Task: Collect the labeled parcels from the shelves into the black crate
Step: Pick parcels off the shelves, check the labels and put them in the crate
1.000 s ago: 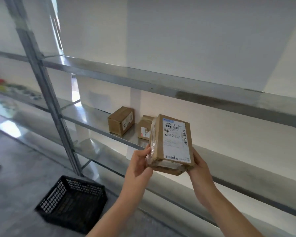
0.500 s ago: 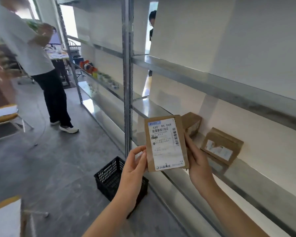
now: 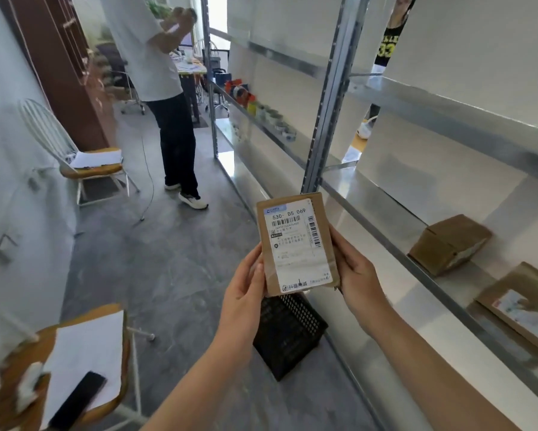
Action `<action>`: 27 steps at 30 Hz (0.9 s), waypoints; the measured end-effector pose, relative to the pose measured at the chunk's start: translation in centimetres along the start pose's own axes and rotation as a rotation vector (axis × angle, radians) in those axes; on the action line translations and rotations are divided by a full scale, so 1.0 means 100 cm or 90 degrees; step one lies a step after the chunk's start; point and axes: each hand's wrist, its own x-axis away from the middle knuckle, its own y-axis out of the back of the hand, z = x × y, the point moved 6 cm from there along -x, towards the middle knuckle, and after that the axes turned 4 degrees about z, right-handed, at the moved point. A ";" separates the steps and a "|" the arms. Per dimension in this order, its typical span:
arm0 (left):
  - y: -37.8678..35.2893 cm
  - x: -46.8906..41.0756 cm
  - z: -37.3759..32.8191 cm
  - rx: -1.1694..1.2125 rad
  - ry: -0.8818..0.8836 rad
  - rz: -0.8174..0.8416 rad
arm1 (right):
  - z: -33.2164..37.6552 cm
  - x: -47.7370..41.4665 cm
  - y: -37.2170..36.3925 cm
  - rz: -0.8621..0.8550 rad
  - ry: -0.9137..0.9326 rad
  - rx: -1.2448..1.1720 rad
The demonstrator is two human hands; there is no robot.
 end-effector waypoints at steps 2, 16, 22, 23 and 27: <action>0.008 -0.008 0.002 -0.002 0.000 -0.011 | -0.006 -0.008 -0.008 0.006 -0.005 -0.004; -0.025 -0.092 0.016 -0.014 -0.004 -0.091 | -0.038 -0.116 0.019 0.113 -0.055 -0.013; -0.045 -0.142 0.029 -0.020 -0.004 -0.179 | -0.050 -0.185 0.033 0.173 -0.052 -0.009; -0.047 -0.149 0.033 -0.020 0.000 -0.194 | -0.055 -0.192 0.035 0.188 -0.063 -0.019; -0.058 -0.173 0.052 -0.035 0.018 -0.236 | -0.080 -0.222 0.041 0.240 -0.093 -0.040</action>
